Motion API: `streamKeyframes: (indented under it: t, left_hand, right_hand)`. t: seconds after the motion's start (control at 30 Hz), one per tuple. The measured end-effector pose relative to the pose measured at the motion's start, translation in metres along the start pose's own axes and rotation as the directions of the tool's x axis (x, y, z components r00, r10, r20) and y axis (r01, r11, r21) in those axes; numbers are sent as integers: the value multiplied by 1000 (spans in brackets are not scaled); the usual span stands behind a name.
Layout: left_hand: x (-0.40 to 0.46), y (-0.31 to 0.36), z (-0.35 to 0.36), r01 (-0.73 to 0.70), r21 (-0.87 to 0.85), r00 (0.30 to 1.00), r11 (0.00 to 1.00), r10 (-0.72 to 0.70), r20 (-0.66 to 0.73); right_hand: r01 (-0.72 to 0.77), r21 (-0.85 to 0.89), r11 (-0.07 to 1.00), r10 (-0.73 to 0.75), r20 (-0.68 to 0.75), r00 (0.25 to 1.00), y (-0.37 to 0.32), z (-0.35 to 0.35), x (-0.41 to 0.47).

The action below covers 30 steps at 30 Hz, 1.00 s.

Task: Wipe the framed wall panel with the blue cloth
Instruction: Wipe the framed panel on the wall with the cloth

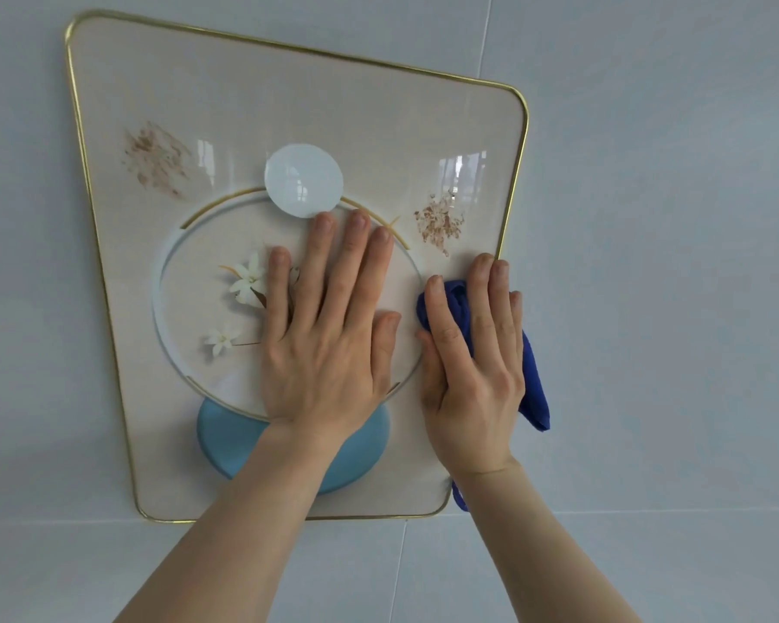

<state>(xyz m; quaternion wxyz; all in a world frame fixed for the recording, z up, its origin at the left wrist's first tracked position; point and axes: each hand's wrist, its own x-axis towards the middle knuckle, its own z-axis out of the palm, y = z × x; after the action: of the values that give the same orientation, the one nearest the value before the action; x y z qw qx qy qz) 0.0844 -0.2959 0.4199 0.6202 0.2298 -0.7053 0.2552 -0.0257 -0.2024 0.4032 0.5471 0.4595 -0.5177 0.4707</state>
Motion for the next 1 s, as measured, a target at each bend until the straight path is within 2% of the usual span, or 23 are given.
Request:
streamKeyframes:
  t: [0.13, 0.33, 0.43, 0.63, 0.73, 0.87, 1.0]
  left_hand:
    - [0, 0, 1, 2, -4, 1000, 1000, -2, -3]
    - [-1, -2, 4, -6, -12, 1000, 1000, 6, -21]
    - [-1, -2, 3, -2, -14, 1000, 1000, 2, -12]
    - [-1, -2, 2, -7, -22, 1000, 1000, 7, -13]
    - [-2, -2, 3, -8, -28, 1000, 1000, 7, -14]
    - [-1, -1, 1, -4, -38, 1000, 999, 4, -1]
    - [-1, -2, -1, -4, -23, 1000, 1000, 5, 26]
  right_hand:
    - [38, -9, 999, -37, 61, 997, 6, -7, -17]
    - [114, -14, 993, -105, 285, 953, 13, -31, -62]
    - [110, -38, 993, -89, 368, 926, 12, -44, -82]
    - [44, -70, 997, -10, 433, 901, 1, -68, -89]
    - [-74, -4, 997, 69, 390, 918, -4, -83, -74]
    - [-277, 164, 947, 239, 221, 946, -13, -91, -10]
    - [-336, 345, 877, 300, 154, 941, -15, -85, 69]
